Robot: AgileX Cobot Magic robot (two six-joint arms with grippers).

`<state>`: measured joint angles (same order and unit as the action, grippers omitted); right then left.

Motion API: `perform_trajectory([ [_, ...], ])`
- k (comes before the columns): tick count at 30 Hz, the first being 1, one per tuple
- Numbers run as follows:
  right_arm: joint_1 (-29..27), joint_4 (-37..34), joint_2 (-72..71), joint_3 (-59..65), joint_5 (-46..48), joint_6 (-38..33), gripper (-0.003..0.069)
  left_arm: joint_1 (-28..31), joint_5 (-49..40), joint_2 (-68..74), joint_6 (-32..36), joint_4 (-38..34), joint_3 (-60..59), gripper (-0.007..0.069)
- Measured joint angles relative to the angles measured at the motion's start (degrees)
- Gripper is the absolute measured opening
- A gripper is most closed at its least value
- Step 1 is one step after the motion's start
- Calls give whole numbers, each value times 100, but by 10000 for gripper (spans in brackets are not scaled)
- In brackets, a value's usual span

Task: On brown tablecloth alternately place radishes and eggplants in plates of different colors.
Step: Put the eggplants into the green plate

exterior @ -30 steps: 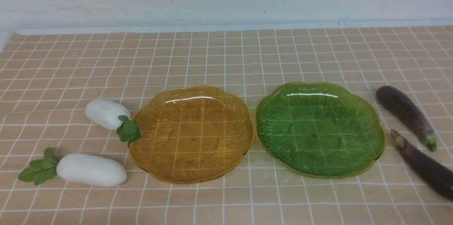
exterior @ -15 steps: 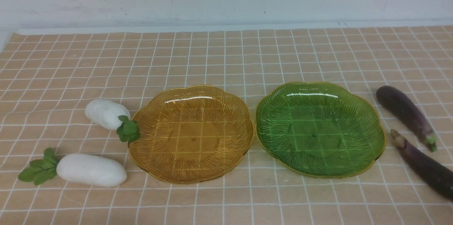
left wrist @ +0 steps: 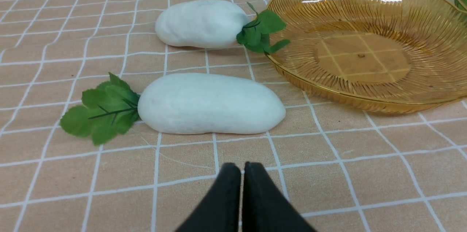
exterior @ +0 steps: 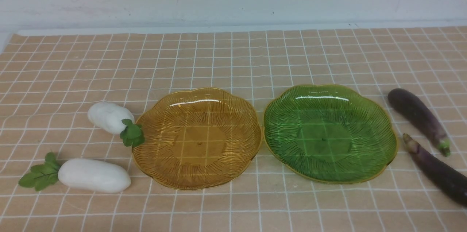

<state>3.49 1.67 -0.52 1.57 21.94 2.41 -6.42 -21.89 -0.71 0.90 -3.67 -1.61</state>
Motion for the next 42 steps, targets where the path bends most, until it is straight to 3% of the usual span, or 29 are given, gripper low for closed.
perform_trajectory([
  [4, 0, -693, 0, 0, -53, 353, -15, 0, 0, 0, -274, -466, 0, -4],
  [5, 0, -1666, 0, 0, -82, 998, -15, 0, 0, 0, -555, -999, 0, -4],
  [6, 0, -1784, 0, 0, -82, 1066, -15, 0, 0, 0, -600, -999, 0, -4],
  [8, 0, -3117, 0, 0, -100, 1779, -15, 0, 0, 0, -1254, -2305, 0, -4],
  [9, 0, -3531, 0, 0, -124, 1945, -15, 0, 0, 0, -1417, -2569, 0, -4],
  [14, 0, -4189, 0, 0, -210, 2085, -15, 0, 41, 0, -1783, -3879, 0, -4],
  [17, 0, -4219, 0, 0, -329, 1838, -15, 0, 190, 0, -1761, -4143, 0, -4],
  [21, 0, -4075, 0, -706, -280, 509, -15, -1, -37, 67, -1295, -4155, 650, -4],
  [23, 0, -3625, 287, -1539, -8, -183, -14, -6, -264, 409, -1070, -3915, 1162, -4],
  [25, 0, -2995, 904, -2240, 652, -425, -14, -6, -721, 1125, -939, -3456, 1666, -4],
  [27, -4, -2237, 1959, -2920, 1928, -314, -12, -6, -1445, 2059, -894, -2812, 2123, -4],
  [31, -4, -1694, 3321, -3494, 3329, -193, -11, -6, -2252, 3279, -856, -2070, 2564, -2],
  [38, -4, -1137, 5210, -4227, 3188, -188, 4, -12, -2431, 4227, -589, -1727, 2898, 22],
  [42, -4, -657, 6111, -4672, 2808, -188, 64, -12, -2417, 4435, -477, -1714, 2962, 62],
])
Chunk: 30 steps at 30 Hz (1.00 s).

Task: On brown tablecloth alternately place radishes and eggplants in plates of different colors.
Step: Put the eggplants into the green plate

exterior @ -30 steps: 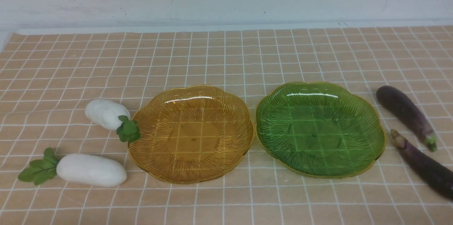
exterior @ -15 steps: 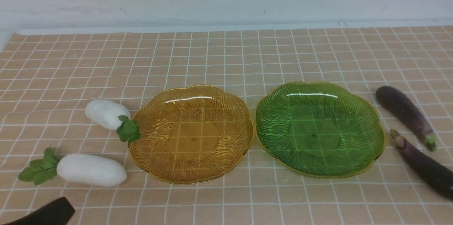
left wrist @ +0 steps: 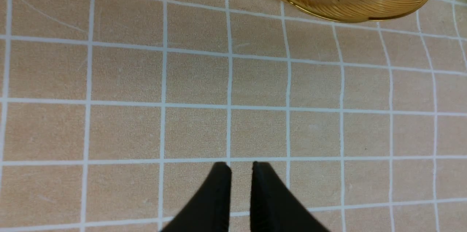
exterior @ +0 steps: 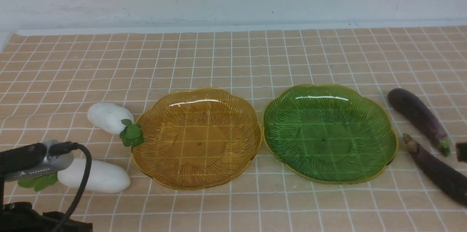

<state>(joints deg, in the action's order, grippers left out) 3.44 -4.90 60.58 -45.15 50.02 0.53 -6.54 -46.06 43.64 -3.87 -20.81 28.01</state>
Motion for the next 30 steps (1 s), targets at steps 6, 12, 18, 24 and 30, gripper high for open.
perform_trajectory([
  [6, 0, 692, 1351, -731, -301, 7, 283, 0, -1, 23, 35, 12, 6, 138],
  [12, 0, 1509, 2706, -1424, -633, 375, 504, 0, -1, 23, 42, 12, 6, 158],
  [18, 0, 2391, 4182, -2368, -828, 1435, 573, 0, -31, 23, 42, 12, 6, 158],
  [24, 0, 2775, 5352, -3390, -778, 1828, 575, 0, -41, 23, 42, 12, 6, 158],
  [30, -240, 2674, 5976, -3825, -536, 1838, 551, 0, -105, 23, 42, 12, 6, 158],
])
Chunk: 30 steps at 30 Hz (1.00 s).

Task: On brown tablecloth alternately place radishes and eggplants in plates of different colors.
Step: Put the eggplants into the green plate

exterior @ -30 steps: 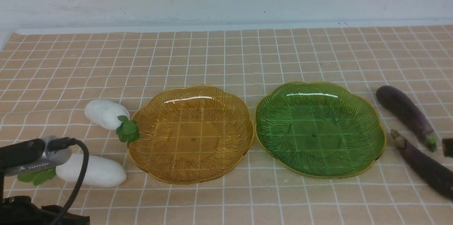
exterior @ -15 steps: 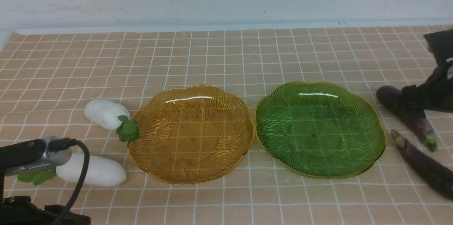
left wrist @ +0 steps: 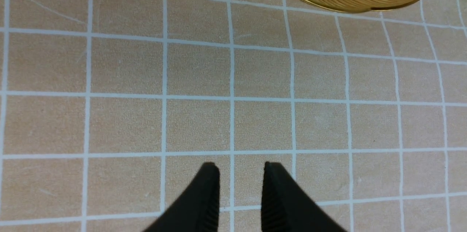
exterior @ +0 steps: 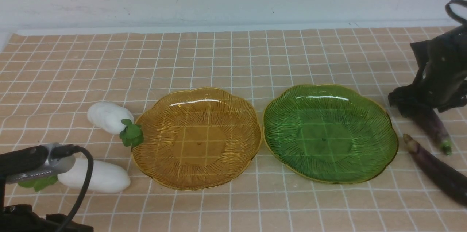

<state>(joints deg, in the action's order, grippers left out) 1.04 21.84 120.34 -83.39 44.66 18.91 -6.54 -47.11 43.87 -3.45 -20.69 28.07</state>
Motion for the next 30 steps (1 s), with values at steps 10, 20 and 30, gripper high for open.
perform_trajectory([
  [10, -175, -1107, -501, -263, 521, -770, 342, 0, -15, 0, 0, 0, 0, 158],
  [20, 898, -2630, -1414, -284, 1220, -1891, 342, 0, -15, 0, 0, 0, 0, 158],
  [30, 1773, -1620, -433, -250, 940, -1837, 416, 0, -20, 0, 0, 0, 0, 158],
])
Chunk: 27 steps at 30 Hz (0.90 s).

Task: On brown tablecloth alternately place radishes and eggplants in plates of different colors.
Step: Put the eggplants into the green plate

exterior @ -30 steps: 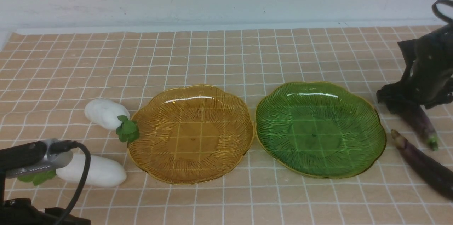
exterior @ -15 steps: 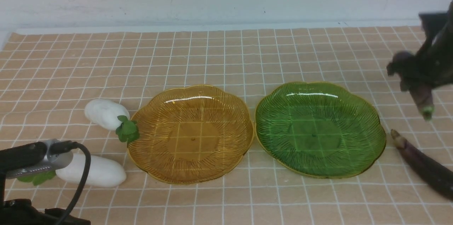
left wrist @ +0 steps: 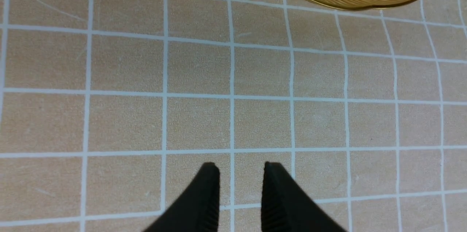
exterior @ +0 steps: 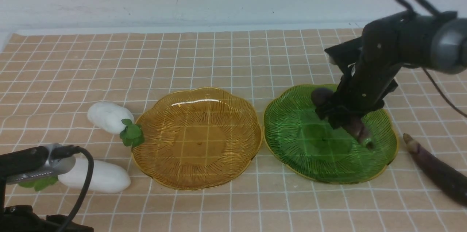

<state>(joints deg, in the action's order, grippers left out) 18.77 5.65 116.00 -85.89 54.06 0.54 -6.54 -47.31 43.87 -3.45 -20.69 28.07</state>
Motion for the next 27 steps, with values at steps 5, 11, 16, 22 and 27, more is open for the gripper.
perform_trajectory([
  [5, 34, 614, 36, -166, 662, 251, 659, -1, 0, 0, 0, 0, 0, 158],
  [11, -211, 783, -163, -544, 1475, 117, 605, -7, 6, 0, 0, 0, 0, 158],
  [16, -1162, -140, -1034, 488, 1552, 3, 410, -7, 6, 0, 6, 18, 0, 158],
  [22, -1690, -93, -1055, 1532, 1523, -54, 442, -7, 0, 0, 17, 24, 0, 158],
  [27, -1697, 191, -818, 1642, 1390, -93, 496, -7, 0, 0, 17, 31, 0, 165],
])
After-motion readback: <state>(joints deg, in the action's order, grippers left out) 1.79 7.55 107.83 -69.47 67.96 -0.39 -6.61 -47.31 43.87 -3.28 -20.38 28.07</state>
